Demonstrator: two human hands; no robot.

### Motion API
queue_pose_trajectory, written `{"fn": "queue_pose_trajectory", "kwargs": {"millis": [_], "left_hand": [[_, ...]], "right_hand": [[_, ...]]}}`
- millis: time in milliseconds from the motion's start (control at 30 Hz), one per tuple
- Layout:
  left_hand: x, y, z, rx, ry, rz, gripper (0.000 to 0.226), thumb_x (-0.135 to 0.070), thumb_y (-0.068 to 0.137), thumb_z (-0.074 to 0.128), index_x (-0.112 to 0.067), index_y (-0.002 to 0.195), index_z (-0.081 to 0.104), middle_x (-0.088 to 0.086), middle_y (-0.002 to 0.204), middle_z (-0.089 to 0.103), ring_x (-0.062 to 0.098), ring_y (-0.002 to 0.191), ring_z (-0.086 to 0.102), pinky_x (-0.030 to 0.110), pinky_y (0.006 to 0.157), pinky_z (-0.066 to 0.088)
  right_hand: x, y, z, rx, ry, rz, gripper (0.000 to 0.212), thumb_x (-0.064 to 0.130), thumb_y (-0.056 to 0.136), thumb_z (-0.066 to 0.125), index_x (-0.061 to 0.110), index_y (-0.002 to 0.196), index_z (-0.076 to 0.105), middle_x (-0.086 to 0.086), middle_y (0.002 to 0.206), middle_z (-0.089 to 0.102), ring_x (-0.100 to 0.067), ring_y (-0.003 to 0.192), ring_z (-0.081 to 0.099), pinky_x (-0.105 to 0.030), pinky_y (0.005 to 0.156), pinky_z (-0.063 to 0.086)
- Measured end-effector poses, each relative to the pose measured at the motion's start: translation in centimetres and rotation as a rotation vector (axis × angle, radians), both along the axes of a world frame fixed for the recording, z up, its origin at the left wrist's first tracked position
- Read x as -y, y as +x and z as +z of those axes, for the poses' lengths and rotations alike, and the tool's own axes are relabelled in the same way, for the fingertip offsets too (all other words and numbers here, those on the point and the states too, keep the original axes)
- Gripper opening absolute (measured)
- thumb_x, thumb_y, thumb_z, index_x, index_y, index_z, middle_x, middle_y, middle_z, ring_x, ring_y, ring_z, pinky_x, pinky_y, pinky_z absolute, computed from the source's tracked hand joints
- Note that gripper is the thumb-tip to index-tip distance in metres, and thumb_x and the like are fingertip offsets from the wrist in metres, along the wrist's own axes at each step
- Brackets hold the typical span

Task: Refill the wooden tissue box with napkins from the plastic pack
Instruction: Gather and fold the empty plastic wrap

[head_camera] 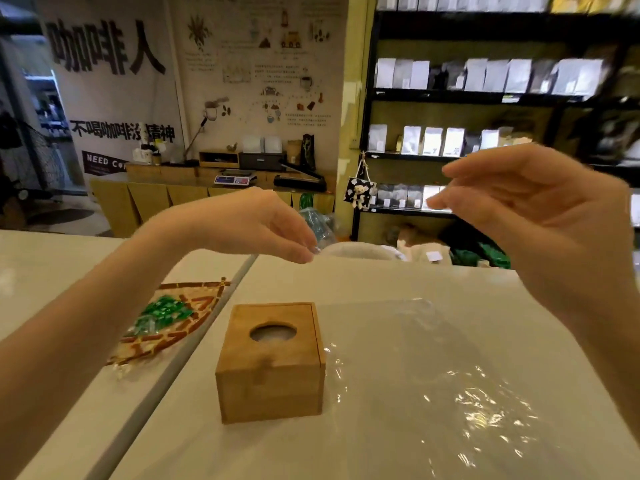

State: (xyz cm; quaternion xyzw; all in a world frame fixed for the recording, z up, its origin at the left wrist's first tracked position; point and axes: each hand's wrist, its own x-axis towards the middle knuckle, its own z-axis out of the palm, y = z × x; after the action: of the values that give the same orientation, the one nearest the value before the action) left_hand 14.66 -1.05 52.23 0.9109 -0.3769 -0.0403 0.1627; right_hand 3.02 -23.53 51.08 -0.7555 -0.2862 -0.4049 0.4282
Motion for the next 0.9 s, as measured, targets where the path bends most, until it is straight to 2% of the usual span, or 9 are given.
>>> {"fn": "queue_pose_trajectory", "kwargs": {"millis": [100, 200, 333, 433, 533, 700, 800, 867, 900], "left_hand": [[1.3, 0.0, -0.3, -0.014, -0.086, -0.03, 0.032, -0.032, 0.084, 0.058, -0.025, 0.115, 0.06, -0.009, 0.107, 0.067, 0.0, 0.097, 0.062, 0.016, 0.084, 0.049], [3.6, -0.1, -3.1, -0.039, -0.069, -0.052, 0.039, -0.034, 0.083, 0.059, -0.025, 0.121, 0.055, -0.01, 0.109, 0.065, 0.001, 0.097, 0.061, 0.016, 0.083, 0.049], [7.1, -0.6, -7.1, -0.07, 0.003, -0.009, 0.057, -0.044, 0.081, 0.059, -0.025, 0.132, 0.044, -0.002, 0.127, 0.058, 0.011, 0.106, 0.059, 0.024, 0.089, 0.048], [9.4, -1.4, -9.6, -0.029, 0.141, 0.069, 0.063, -0.047, 0.084, 0.055, -0.019, 0.138, 0.035, 0.005, 0.135, 0.049, 0.02, 0.117, 0.051, 0.03, 0.094, 0.043], [11.1, -2.7, -12.5, -0.008, 0.259, 0.126, 0.059, -0.045, 0.087, 0.05, -0.011, 0.133, 0.037, 0.011, 0.132, 0.047, 0.026, 0.118, 0.047, 0.035, 0.094, 0.042], [13.1, -4.6, -17.5, -0.061, 0.428, 0.315, 0.082, -0.053, 0.09, 0.037, -0.004, 0.146, 0.002, 0.032, 0.152, 0.002, 0.044, 0.14, 0.008, 0.047, 0.112, 0.022], [12.9, -4.4, -20.0, -0.079, 0.447, 0.37, 0.081, -0.058, 0.088, 0.031, 0.003, 0.14, 0.021, 0.033, 0.144, 0.027, 0.046, 0.133, 0.024, 0.047, 0.108, 0.031], [12.7, -4.2, -21.1, -0.08, 0.43, 0.358, 0.08, -0.061, 0.085, 0.029, 0.002, 0.134, 0.032, 0.029, 0.135, 0.042, 0.044, 0.127, 0.032, 0.046, 0.105, 0.033], [12.6, -4.2, -21.4, -0.081, 0.421, 0.36, 0.079, -0.061, 0.085, 0.029, 0.001, 0.134, 0.031, 0.029, 0.135, 0.041, 0.044, 0.127, 0.031, 0.047, 0.105, 0.032]], "right_hand": [[1.0, -0.1, 0.7, -0.073, -0.056, -0.019, 0.017, 0.016, 0.077, 0.07, 0.031, 0.084, 0.067, 0.022, 0.079, 0.073, -0.006, 0.076, 0.071, -0.013, 0.074, 0.053], [2.5, 1.2, -1.0, -0.361, -0.133, -0.11, 0.015, 0.019, 0.074, 0.072, 0.032, 0.08, 0.068, 0.011, 0.082, 0.075, -0.007, 0.075, 0.071, -0.012, 0.071, 0.054], [5.6, 2.6, -3.8, -0.702, -0.263, -0.283, 0.015, 0.016, 0.078, 0.07, 0.03, 0.082, 0.067, 0.004, 0.079, 0.075, -0.006, 0.074, 0.07, -0.015, 0.071, 0.054], [7.9, 3.0, -5.7, -0.908, -0.325, -0.373, 0.013, 0.017, 0.081, 0.067, 0.025, 0.092, 0.065, -0.001, 0.085, 0.074, -0.011, 0.078, 0.069, -0.017, 0.07, 0.051], [9.8, 3.6, -8.2, -1.1, -0.377, -0.464, 0.026, 0.022, 0.082, 0.066, 0.013, 0.106, 0.063, -0.005, 0.096, 0.07, -0.018, 0.086, 0.066, -0.027, 0.071, 0.053], [11.4, 4.2, -12.7, -1.314, -0.361, -0.65, 0.044, 0.037, 0.086, 0.059, 0.003, 0.115, 0.057, -0.011, 0.104, 0.056, -0.021, 0.087, 0.054, -0.039, 0.075, 0.055], [11.7, 4.5, -14.7, -1.404, -0.245, -0.699, 0.048, 0.039, 0.083, 0.06, 0.001, 0.111, 0.052, -0.009, 0.087, 0.054, -0.022, 0.075, 0.054, -0.035, 0.061, 0.051], [12.0, 4.7, -15.8, -1.413, -0.143, -0.689, 0.037, 0.036, 0.08, 0.065, 0.004, 0.093, 0.05, -0.006, 0.072, 0.051, -0.02, 0.059, 0.05, -0.027, 0.052, 0.044], [12.1, 4.9, -16.3, -1.412, -0.116, -0.697, 0.034, 0.034, 0.078, 0.067, 0.006, 0.081, 0.048, -0.005, 0.069, 0.049, -0.021, 0.058, 0.048, -0.025, 0.051, 0.041]]}}
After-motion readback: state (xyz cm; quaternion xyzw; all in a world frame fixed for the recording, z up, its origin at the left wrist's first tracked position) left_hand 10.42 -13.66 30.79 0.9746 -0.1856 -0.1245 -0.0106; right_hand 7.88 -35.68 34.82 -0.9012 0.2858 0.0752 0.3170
